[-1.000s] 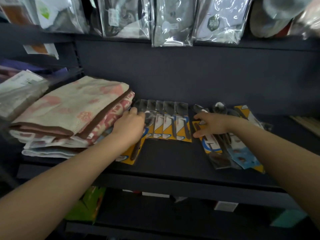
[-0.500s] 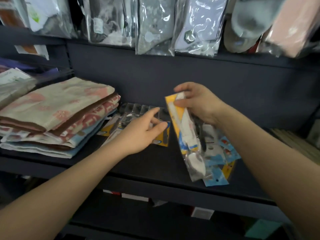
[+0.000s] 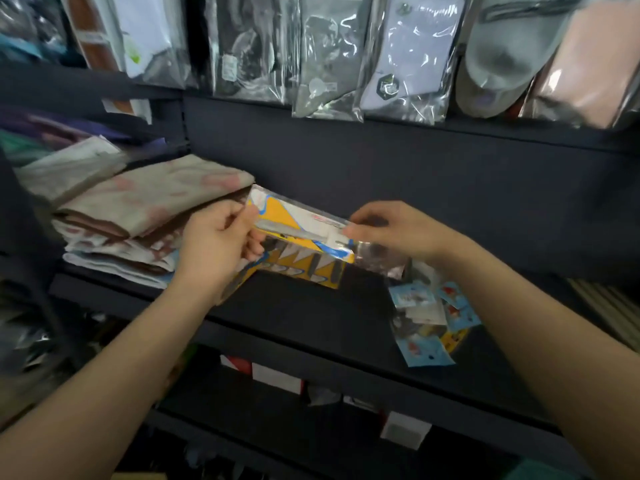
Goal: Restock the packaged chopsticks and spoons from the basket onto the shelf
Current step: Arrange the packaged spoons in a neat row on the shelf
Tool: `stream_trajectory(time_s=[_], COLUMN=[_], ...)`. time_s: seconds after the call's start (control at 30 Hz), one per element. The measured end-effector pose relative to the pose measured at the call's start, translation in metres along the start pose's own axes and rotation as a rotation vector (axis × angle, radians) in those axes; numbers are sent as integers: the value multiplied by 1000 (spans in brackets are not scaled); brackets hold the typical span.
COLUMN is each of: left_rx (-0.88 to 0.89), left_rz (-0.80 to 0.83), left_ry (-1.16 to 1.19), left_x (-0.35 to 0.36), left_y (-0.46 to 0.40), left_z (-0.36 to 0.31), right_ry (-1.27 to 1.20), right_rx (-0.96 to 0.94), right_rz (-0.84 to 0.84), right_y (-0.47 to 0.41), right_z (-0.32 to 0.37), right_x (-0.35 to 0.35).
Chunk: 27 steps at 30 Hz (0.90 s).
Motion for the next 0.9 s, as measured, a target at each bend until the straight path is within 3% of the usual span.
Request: stream_trajectory(time_s=[0.1,0.17,0.23,0.4,0.53,0.67,0.8,0.9], left_rx=[-100,-197,-250,-15,225,252,373,387], left_rz=[-75,-24,77,153,262,352,636,714], left_ry=[153,215,176,-144,-600,-685,-892,-972], left_x=[-13,-11,-12,-47,-72,-76,-53,-44], left_y=[18,31,38,34,24,10,5,10], left_z=[16,27,34,37,44,50,64,74], right_ry=[-219,-542,-718,-1025,-824,-718,-548,-280], right_rx=[118,214,211,185,284,252,291,328], right_rz=[-190,-180,-233,-359,-129,-20,-62,-193], right_y=[2,-3,-16,-55,-83,-97,-111,-116], right_z=[-25,-33,-33,-23,-23,-23,-24,-21], right_x=[-6,12,24,37,69,71,87,97])
Point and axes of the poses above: each hand's wrist, its own y-axis away from the middle knuckle, its own x-axis out of the palm, z = x × y, the point moved 6 cm from there along -y, towards the middle knuckle
